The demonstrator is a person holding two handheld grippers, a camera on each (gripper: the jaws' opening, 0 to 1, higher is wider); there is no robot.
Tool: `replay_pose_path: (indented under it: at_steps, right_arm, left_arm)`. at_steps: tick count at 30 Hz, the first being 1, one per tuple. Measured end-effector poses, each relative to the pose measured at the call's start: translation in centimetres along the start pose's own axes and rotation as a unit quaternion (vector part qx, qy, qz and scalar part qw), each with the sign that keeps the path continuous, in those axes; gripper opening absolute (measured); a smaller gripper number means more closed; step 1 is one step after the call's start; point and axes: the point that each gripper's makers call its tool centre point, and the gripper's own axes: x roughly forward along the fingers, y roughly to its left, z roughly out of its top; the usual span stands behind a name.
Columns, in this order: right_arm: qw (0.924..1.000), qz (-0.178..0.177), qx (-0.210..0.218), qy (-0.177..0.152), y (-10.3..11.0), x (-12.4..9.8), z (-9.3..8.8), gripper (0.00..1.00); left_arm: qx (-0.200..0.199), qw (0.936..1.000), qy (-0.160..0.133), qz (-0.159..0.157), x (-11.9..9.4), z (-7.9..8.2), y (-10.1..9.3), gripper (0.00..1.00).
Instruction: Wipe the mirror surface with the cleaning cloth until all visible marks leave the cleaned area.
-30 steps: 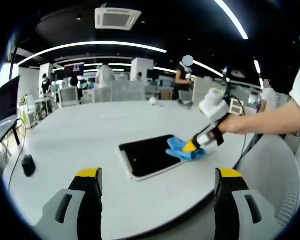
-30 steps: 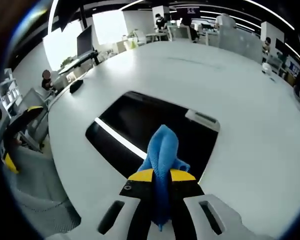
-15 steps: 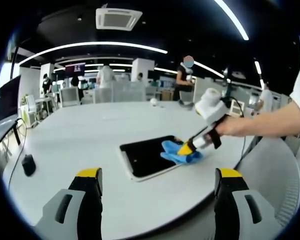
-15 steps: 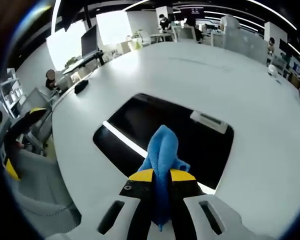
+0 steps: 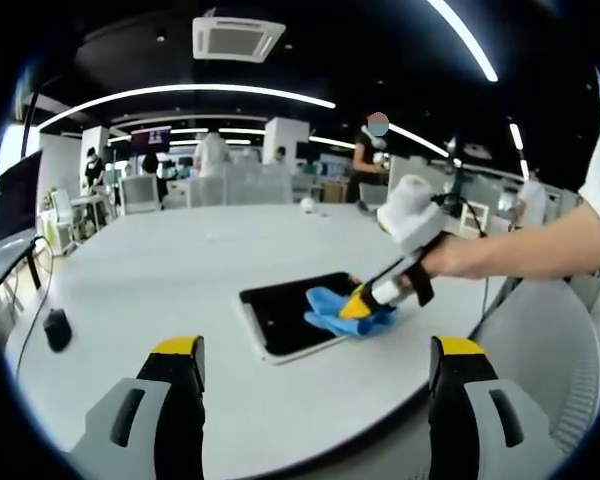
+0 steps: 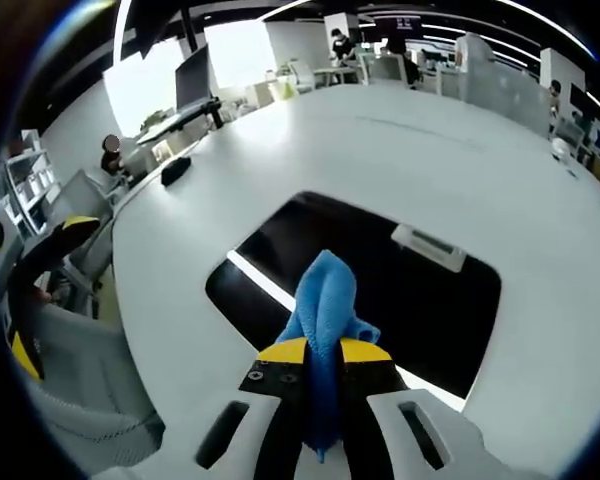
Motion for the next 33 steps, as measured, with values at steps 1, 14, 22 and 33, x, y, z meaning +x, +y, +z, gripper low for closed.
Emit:
replay_pose_path:
  at_steps: [1, 14, 22, 33]
  right_arm:
    - [1.0, 0.001, -0.001, 0.0, 0.1, 0.1, 0.0, 0.05]
    - [0.9999, 0.01, -0.003, -0.004, 2.0, 1.1, 0.9, 0.05]
    - [0.9998, 0.018, -0.008, -0.004, 3.1, 1.8, 1.5, 0.05]
    - [0.9994, 0.03, -0.017, -0.002, 4.5, 2.5, 2.1, 0.05]
  left_arm:
    - [0.0, 1.0, 0.0, -0.001, 0.0, 0.0, 0.0, 0.94]
    - [-0.002, 1.0, -0.001, -0.007, 0.1, 0.0, -0.1, 0.93]
    - [-0.003, 0.9999, -0.001, -0.01, 0.1, 0.0, -0.2, 0.93]
    - [-0.003, 0.9999, 0.005, -0.009, 0.0, -0.2, -0.2, 0.93]
